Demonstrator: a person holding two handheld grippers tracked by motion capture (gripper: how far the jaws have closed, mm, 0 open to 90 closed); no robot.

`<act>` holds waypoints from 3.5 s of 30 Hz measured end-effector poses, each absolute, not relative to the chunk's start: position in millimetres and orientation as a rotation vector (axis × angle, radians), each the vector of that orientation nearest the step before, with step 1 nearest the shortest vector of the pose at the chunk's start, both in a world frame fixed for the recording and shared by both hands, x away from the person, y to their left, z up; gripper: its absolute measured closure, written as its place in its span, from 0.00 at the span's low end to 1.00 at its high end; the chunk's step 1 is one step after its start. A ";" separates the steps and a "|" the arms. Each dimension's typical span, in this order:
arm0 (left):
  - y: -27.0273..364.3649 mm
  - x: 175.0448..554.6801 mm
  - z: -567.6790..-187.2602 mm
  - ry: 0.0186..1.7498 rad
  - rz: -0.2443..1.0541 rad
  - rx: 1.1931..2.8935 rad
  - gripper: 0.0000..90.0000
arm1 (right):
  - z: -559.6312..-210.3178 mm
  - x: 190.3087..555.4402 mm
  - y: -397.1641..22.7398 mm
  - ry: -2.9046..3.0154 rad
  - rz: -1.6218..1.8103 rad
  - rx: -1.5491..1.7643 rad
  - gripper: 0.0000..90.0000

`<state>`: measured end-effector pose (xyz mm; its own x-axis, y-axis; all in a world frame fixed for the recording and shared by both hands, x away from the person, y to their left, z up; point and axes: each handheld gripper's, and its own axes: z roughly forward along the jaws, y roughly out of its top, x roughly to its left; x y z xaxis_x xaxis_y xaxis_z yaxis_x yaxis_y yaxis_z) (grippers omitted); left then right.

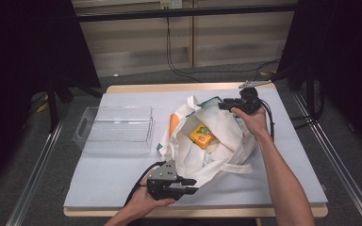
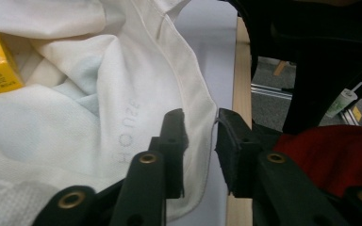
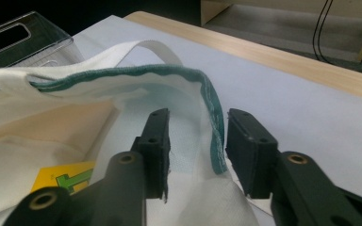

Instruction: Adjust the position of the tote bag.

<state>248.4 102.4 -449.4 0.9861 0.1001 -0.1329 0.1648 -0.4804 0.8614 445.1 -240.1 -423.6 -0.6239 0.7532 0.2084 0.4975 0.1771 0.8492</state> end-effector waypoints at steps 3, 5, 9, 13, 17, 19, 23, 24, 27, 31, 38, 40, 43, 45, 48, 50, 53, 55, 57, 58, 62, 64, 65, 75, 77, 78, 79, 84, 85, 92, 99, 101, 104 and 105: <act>105.0 250.1 -447.0 0.209 -0.068 2.052 0.74 | -418.9 440.5 -243.9 2.177 1.428 1.190 0.60; 108.0 252.3 -445.1 0.220 -0.064 2.032 0.72 | -415.5 436.2 -246.5 2.171 1.441 1.175 0.58; 112.8 255.1 -441.6 0.237 -0.033 2.025 0.70 | -411.3 424.2 -249.1 2.158 1.466 1.159 0.54; 116.2 257.4 -436.7 0.255 -0.025 2.008 0.70 | -407.1 411.5 -251.9 2.126 1.501 1.145 0.54; 121.0 259.2 -429.1 0.254 -0.017 1.996 0.77 | -400.7 398.2 -257.6 2.109 1.534 1.138 0.54; 123.4 261.0 -427.0 0.267 -0.012 1.983 0.80 | -396.7 389.9 -259.1 2.103 1.542 1.124 0.54; 129.5 267.4 -421.6 0.303 0.005 1.962 0.86 | -393.8 370.9 -260.0 2.103 1.555 1.087 0.54; 130.8 269.1 -420.5 0.310 0.008 1.950 0.86 | -394.4 367.1 -259.8 2.101 1.565 1.093 0.54; 133.4 271.8 -417.5 0.336 0.023 1.950 0.81 | -396.2 357.4 -258.3 2.130 1.535 1.092 0.54; 138.6 276.5 -411.5 0.343 0.045 1.931 0.77 | -399.4 348.6 -258.9 2.150 1.493 1.087 0.54; 145.6 283.3 -401.4 0.363 0.049 1.930 0.64 | -411.5 349.2 -264.8 2.157 1.475 1.135 0.52; 148.3 284.7 -398.7 0.369 0.068 1.922 0.63 | -412.6 348.7 -262.4 2.157 1.479 1.145 0.52; 152.0 290.6 -397.0 0.402 0.090 1.905 0.62 | -412.4 347.8 -258.1 2.177 1.451 1.135 0.52; 152.9 296.1 -396.5 0.417 0.106 1.906 0.62 | -413.8 348.0 -256.6 2.186 1.432 1.136 0.52; 152.6 306.9 -396.1 0.441 0.111 1.893 0.62 | -417.7 349.5 -256.6 2.194 1.421 1.153 0.54; 151.4 314.2 -395.1 0.460 0.111 1.885 0.60 | -420.4 350.9 -257.0 2.205 1.421 1.154 0.57; 147.5 324.0 -393.3 0.473 0.119 1.885 0.58 | -422.5 352.5 -257.4 2.210 1.413 1.167 0.61; 142.8 330.7 -392.8 0.484 0.124 1.890 0.57 | -423.9 353.4 -257.6 2.212 1.421 1.178 0.63; 136.2 339.1 -393.3 0.492 0.133 1.907 0.55 | -425.7 354.5 -257.3 2.218 1.415 1.180 0.66; 133.6 342.4 -393.5 0.500 0.141 1.916 0.53 | -426.7 355.3 -257.1 2.219 1.416 1.186 0.67; 122.9 355.6 -396.3 0.513 0.143 1.936 0.50 | -428.2 356.9 -256.7 2.222 1.410 1.193 0.75; 117.9 360.8 -398.1 0.523 0.156 1.945 0.47 | -428.8 357.5 -257.2 2.226 1.411 1.191 0.84; 115.7 363.8 -399.3 0.532 0.158 1.957 0.47 | -429.2 357.4 -257.7 2.230 1.410 1.185 0.88; 117.3 387.7 -413.2 0.613 0.166 2.000 0.65 | -427.7 357.6 -261.1 2.227 1.416 1.164 0.98; 118.7 389.4 -411.5 0.612 0.163 1.993 0.77 | -426.6 358.2 -262.7 2.216 1.409 1.159 0.98; 119.7 389.9 -409.9 0.609 0.162 1.998 0.86 | -426.0 358.4 -263.6 2.215 1.413 1.163 0.98; 120.5 390.5 -408.5 0.607 0.169 2.000 0.90 | -425.5 359.1 -264.9 2.214 1.410 1.155 0.98; 129.6 398.5 -407.1 0.669 0.183 1.982 0.98 | -420.7 359.6 -273.3 2.175 1.416 1.162 0.98; 131.2 400.2 -407.5 0.682 0.183 1.969 0.98 | -420.5 359.7 -274.6 2.174 1.418 1.159 0.98; 141.7 406.7 -411.6 0.729 0.191 1.964 0.98 | -427.3 361.6 -285.2 2.154 1.439 1.179 0.98; 149.7 413.4 -416.6 0.797 0.198 1.946 0.98 | -432.6 363.6 -295.5 2.123 1.409 1.207 0.98; 151.5 413.6 -417.4 0.799 0.204 1.959 0.98 | -433.1 363.6 -298.6 2.119 1.389 1.213 0.98; 154.5 414.5 -418.9 0.817 0.215 1.952 0.98 | -430.7 362.8 -303.3 2.101 1.381 1.216 0.98; 155.4 415.4 -419.6 0.829 0.208 1.950 0.98 | -429.2 362.7 -305.0 2.094 1.382 1.215 0.98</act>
